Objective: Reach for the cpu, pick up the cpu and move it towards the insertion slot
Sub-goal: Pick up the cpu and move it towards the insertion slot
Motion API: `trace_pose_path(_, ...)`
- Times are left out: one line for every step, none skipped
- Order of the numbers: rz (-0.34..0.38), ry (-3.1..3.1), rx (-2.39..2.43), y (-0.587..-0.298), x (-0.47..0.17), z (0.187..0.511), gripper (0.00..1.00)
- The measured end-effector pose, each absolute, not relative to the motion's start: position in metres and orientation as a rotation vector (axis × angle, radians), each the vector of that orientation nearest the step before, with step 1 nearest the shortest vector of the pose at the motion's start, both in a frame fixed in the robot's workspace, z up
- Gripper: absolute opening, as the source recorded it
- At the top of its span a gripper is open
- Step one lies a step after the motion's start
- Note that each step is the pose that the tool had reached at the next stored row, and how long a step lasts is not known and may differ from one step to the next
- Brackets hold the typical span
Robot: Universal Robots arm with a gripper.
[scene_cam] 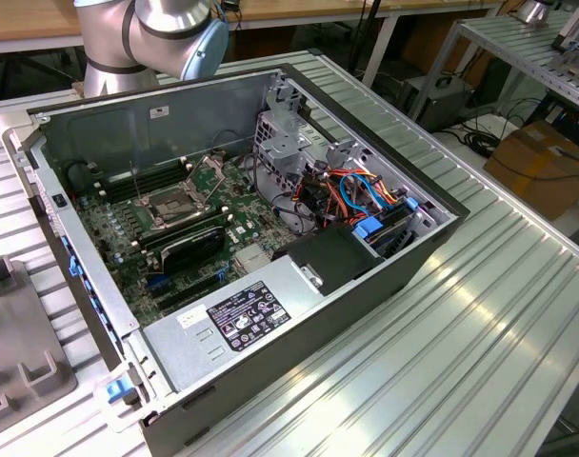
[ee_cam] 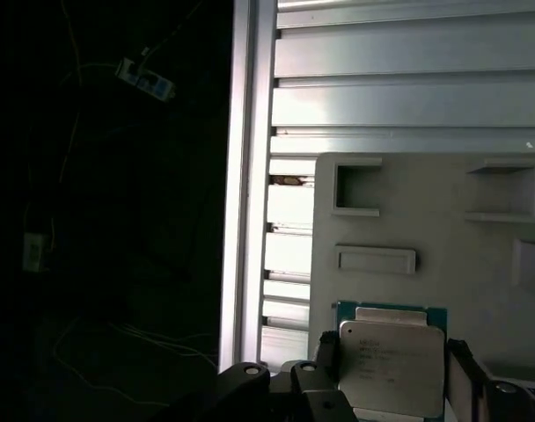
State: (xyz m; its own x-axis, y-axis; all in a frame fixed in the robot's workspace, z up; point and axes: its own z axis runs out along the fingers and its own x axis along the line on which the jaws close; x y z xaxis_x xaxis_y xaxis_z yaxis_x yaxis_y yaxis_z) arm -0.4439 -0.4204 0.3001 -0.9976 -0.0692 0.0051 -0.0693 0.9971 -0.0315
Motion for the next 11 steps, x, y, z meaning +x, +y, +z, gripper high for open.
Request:
trace_pose_path(0.05,-3.135,0.109,-0.42,-0.444,0.301,0.55)
trace_pose_path(0.05,-3.135,0.109,-0.42,-0.444,0.302,0.55)
trace_pose_path(0.05,-3.135,0.109,-0.42,-0.444,0.303,0.55)
trace_pose_path(0.05,-3.135,0.109,-0.42,-0.444,0.304,0.55)
trace_pose_path(0.05,-3.135,0.109,-0.42,-0.444,0.305,0.55)
trace_pose_path(0.049,-3.135,0.109,-0.42,-0.444,0.306,0.55)
trace_pose_path(0.05,-3.135,0.109,-0.42,-0.444,0.307,0.55)
trace_pose_path(0.05,-3.135,0.109,-0.42,-0.444,0.307,0.55)
trace_pose_path(0.05,-3.135,0.109,-0.42,-0.444,0.309,0.55)
trace_pose_path(0.05,-3.135,0.108,-0.42,-0.444,0.311,0.55)
trace_pose_path(0.05,-3.135,0.108,-0.42,-0.444,0.312,0.55)
